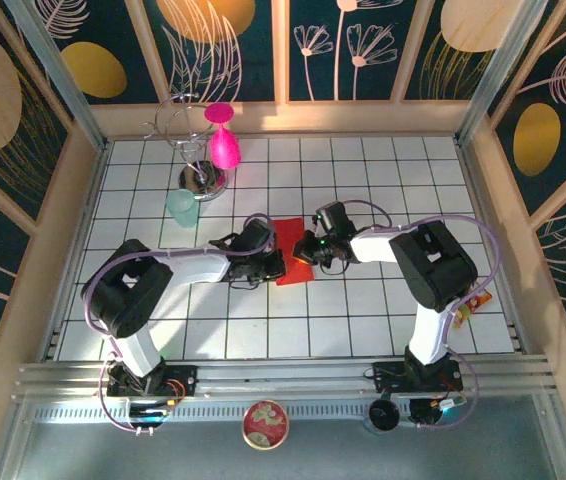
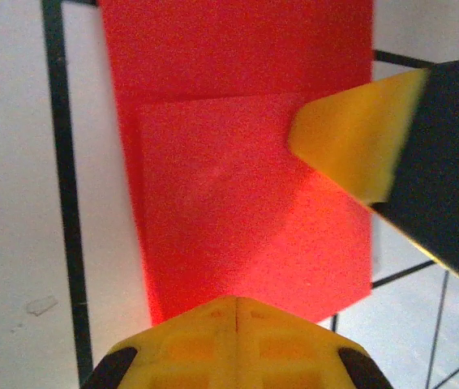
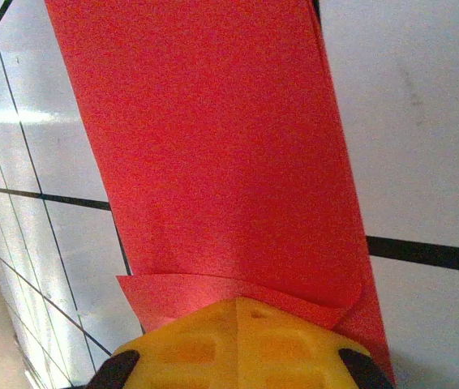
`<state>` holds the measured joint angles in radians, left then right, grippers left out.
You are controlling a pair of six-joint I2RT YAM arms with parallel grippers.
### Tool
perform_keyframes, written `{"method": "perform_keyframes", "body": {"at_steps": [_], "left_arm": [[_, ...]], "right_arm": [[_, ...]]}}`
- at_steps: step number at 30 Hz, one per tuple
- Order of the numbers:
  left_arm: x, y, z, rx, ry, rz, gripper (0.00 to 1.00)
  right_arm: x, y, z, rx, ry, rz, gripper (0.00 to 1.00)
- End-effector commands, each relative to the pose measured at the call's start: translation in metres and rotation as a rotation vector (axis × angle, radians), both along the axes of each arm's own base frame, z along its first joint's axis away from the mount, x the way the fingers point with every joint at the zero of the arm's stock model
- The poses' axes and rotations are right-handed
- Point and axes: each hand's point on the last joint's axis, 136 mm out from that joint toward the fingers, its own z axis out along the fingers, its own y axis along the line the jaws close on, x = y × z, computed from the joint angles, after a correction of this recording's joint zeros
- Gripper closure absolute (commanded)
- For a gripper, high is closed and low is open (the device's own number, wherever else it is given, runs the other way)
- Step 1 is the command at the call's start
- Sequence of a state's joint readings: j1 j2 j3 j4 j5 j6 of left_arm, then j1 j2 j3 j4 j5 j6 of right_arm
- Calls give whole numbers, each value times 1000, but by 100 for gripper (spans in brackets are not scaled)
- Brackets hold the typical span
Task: Fold a paper plane with a square sheet of paper (pick it up from the middle)
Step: Fold the triangle a second time at the center of the table.
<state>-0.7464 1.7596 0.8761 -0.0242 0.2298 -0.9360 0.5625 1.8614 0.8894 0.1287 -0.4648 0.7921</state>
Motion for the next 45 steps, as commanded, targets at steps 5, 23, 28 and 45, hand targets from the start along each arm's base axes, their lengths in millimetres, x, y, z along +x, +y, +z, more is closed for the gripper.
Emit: {"method": "perform_keyframes", "body": {"at_steps": [5, 23, 28, 45], "left_arm": [[-17, 22, -26, 67, 54, 49, 100], [-29, 33, -37, 111, 94, 34, 100], [-38, 42, -44, 136, 121, 47, 100], [8, -3, 47, -120, -118, 59, 90]], "right_arm": [[-6, -4, 0, -46, -36, 43, 100], [-16, 12, -7, -58, -61, 126, 100], [12, -26, -19, -71, -51, 36, 100], [31, -77, 40, -44, -149, -105, 85]]}}
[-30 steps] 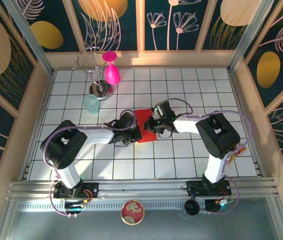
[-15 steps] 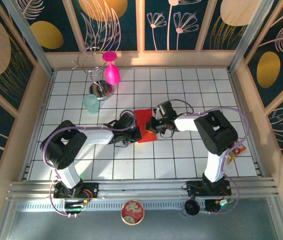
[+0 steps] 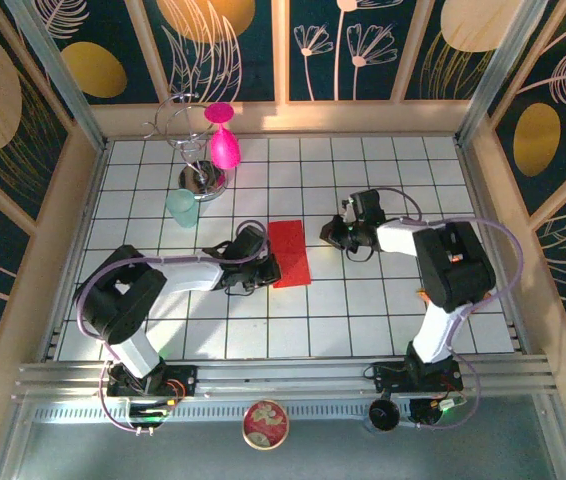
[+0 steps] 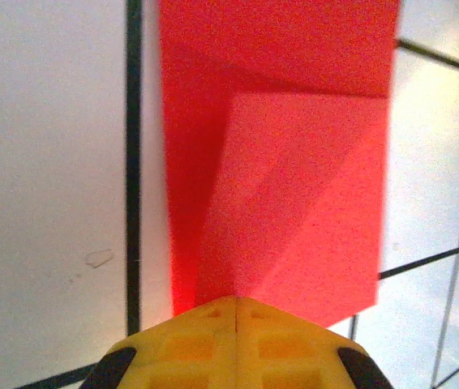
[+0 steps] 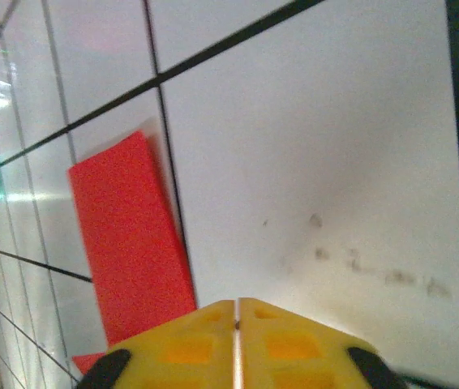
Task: Fold a paper plane with a square sheet of paper (pick it up from the middle)
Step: Fold the triangle a second time at the center of the table, then turn over the paper at the center of the table.
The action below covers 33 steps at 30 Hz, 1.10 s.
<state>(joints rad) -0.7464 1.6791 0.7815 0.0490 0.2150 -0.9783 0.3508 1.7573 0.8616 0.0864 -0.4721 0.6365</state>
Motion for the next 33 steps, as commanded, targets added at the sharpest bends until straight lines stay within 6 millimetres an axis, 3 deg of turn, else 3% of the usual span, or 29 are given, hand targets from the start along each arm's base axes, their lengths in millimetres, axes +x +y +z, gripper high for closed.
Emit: {"method": "perform_keyframes", "body": {"at_steps": [1, 7, 13, 18, 32, 33], "left_arm": [[17, -12, 46, -100, -115, 30, 87], [21, -8, 68, -174, -211, 68, 73], [20, -9, 70, -192, -228, 55, 65], [19, -17, 66, -214, -212, 27, 66], [49, -18, 34, -69, -202, 58, 70], [48, -17, 21, -46, -179, 57, 70]], "right_arm": [[-21, -2, 15, -22, -18, -13, 81], [-55, 17, 23, -13, -9, 13, 65], [-74, 34, 27, 63, 18, 25, 60], [-78, 36, 23, 96, 35, 22, 60], [-79, 41, 19, 111, 48, 45, 62], [-78, 41, 18, 110, 49, 47, 62]]}}
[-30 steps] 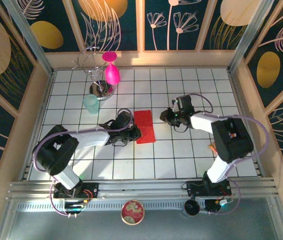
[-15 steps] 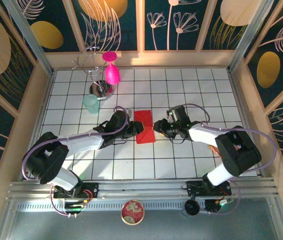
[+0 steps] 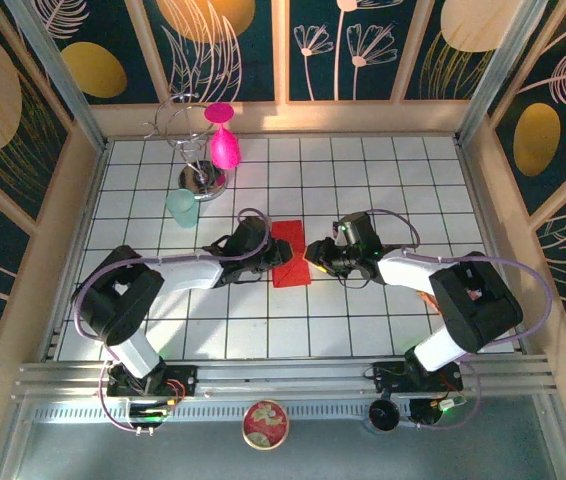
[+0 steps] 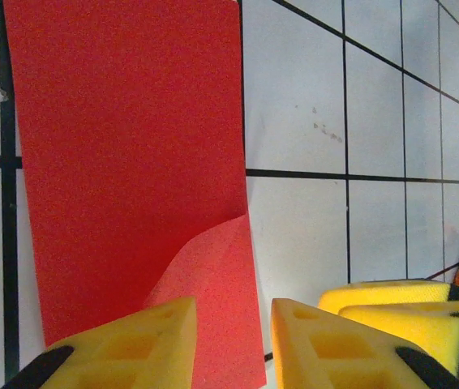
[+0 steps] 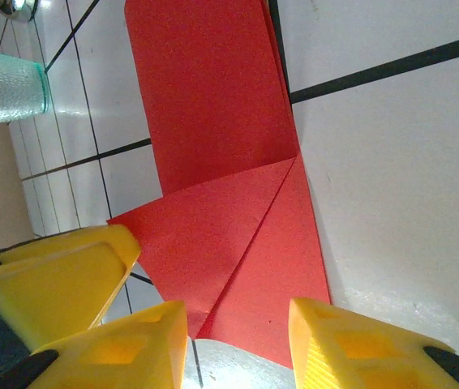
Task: Fold a paper plane with a square sheet of paper (pick it up from the middle)
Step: Turn over the paper at the center of the table.
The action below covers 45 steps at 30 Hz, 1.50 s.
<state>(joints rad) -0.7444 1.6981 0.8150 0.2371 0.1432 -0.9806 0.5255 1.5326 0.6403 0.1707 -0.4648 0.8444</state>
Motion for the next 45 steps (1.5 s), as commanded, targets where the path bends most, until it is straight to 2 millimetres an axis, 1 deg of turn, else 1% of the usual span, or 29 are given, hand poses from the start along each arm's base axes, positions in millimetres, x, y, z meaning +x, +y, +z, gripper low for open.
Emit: {"method": "perform_keyframes", "body": {"at_steps": [1, 9, 14, 16, 20, 26, 30, 36, 45], "left_arm": [[7, 7, -18, 65, 16, 19, 71], [1, 22, -47, 101, 79, 84, 72], [-2, 29, -55, 108, 108, 128, 74], [-5, 34, -59, 114, 122, 150, 74], [-9, 39, -61, 108, 141, 179, 76], [-12, 36, -66, 96, 163, 167, 80], [-14, 33, -71, 93, 180, 155, 82], [-15, 32, -71, 88, 180, 146, 83], [-17, 31, -72, 79, 183, 133, 84]], "right_arm": [[1, 4, 0, 4, -3, 18, 62], [4, 9, -3, 0, 16, 56, 62], [7, 15, -3, 18, 18, 69, 65], [9, 18, -6, 24, 26, 74, 66], [13, 24, -7, 37, 35, 81, 67], [18, 26, -20, 17, 66, 56, 69], [22, 32, -27, 18, 82, 59, 74], [30, 33, -29, -3, 74, 41, 75], [35, 32, -43, -33, 118, 12, 76]]}}
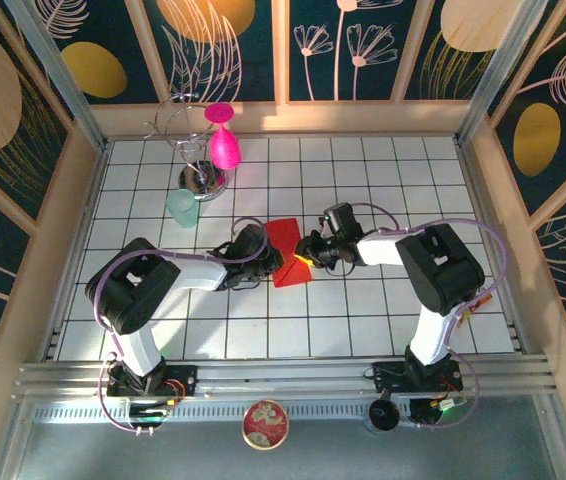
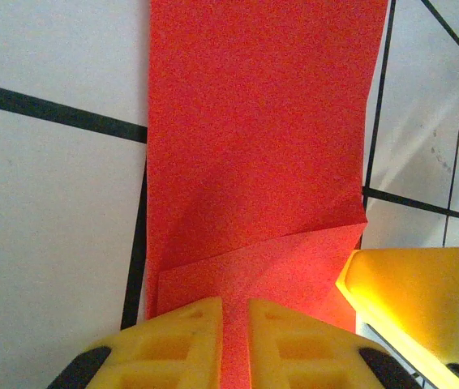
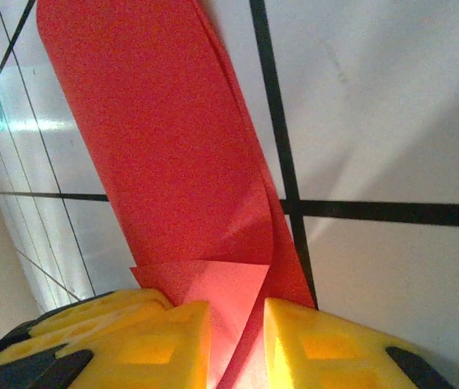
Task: Fold a paper plane with a square sheet of paper (pick it up from the middle)
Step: Turn over the paper at the center of the table.
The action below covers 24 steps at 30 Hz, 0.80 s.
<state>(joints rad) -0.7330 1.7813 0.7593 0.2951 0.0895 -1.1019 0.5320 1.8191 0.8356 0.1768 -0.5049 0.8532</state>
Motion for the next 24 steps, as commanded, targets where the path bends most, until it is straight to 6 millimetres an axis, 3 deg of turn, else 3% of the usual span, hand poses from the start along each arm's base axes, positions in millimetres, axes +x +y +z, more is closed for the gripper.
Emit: {"method": "perform_keyframes", "body": {"at_steps": [1, 9, 17, 24], "left_arm": [[-17, 11, -27, 45, 83, -4, 84], [-18, 10, -27, 36, 81, -10, 84], [-18, 9, -25, 32, 76, -14, 86], [-15, 8, -11, 14, 50, -12, 86]], "right_arm": [[3, 3, -9, -22, 29, -17, 76], [5, 5, -4, -14, 20, -11, 77], [1, 18, 11, 24, -43, 48, 84], [-2, 24, 13, 42, -53, 64, 89]]}}
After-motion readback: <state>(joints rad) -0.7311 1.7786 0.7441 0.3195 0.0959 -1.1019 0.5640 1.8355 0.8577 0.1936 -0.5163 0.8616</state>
